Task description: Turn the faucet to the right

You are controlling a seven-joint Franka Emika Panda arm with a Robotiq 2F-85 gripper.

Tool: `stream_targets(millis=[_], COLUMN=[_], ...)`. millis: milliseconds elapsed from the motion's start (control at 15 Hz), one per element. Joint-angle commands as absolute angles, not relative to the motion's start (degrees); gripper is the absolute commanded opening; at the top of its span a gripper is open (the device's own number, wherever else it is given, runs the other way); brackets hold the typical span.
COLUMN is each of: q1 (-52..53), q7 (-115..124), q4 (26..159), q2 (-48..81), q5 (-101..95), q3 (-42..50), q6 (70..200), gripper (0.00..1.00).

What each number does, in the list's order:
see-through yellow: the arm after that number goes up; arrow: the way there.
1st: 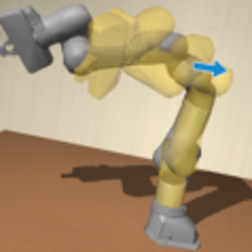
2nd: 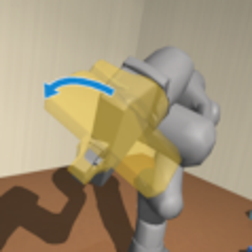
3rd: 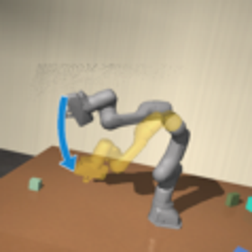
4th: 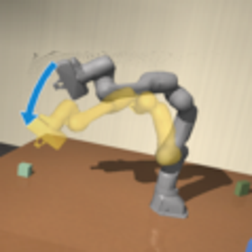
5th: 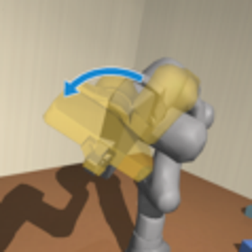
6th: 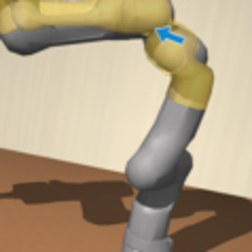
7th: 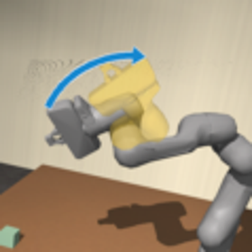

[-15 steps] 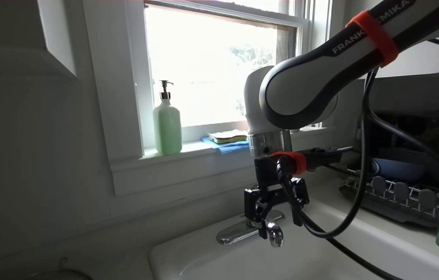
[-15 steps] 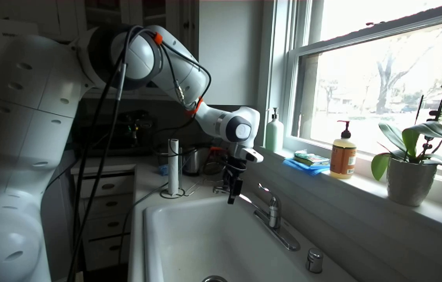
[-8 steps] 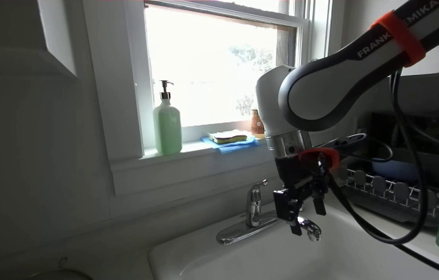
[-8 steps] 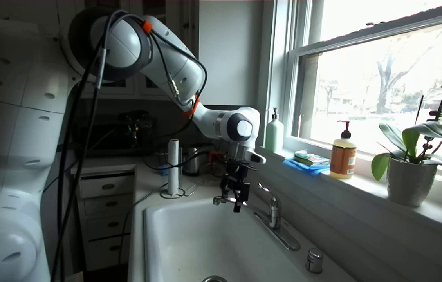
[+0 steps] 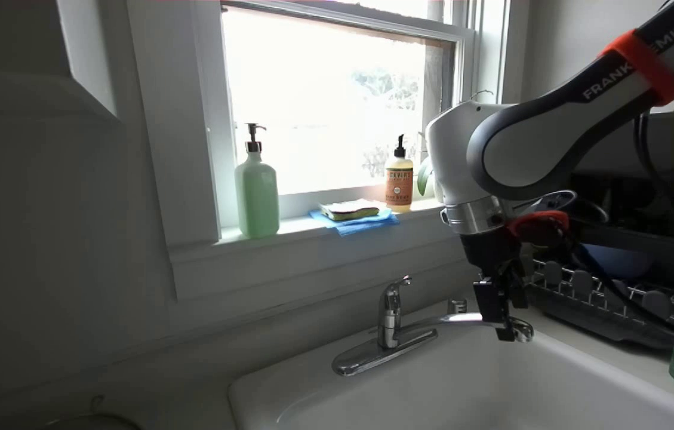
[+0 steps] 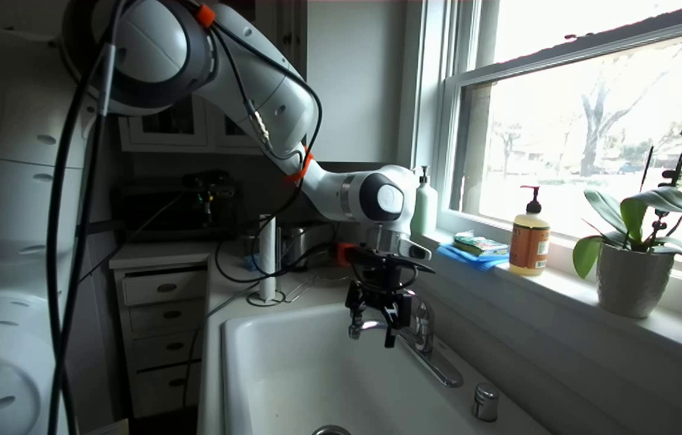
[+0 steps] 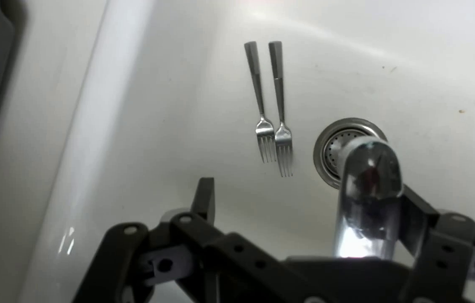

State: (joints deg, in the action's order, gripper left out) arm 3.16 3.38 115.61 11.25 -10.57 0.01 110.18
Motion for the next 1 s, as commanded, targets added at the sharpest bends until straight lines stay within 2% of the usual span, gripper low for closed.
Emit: stream_targets(millis=[0,933], q1=[0.3,-4.5], q7=[-6.1,-18.8], q4=[119.7,117.6], q2=[7.9,10.8], q5=[-14.6,-17.9], q3=[1.3,3.8], q6=[111.1,120.4], gripper=[1.00,1.00])
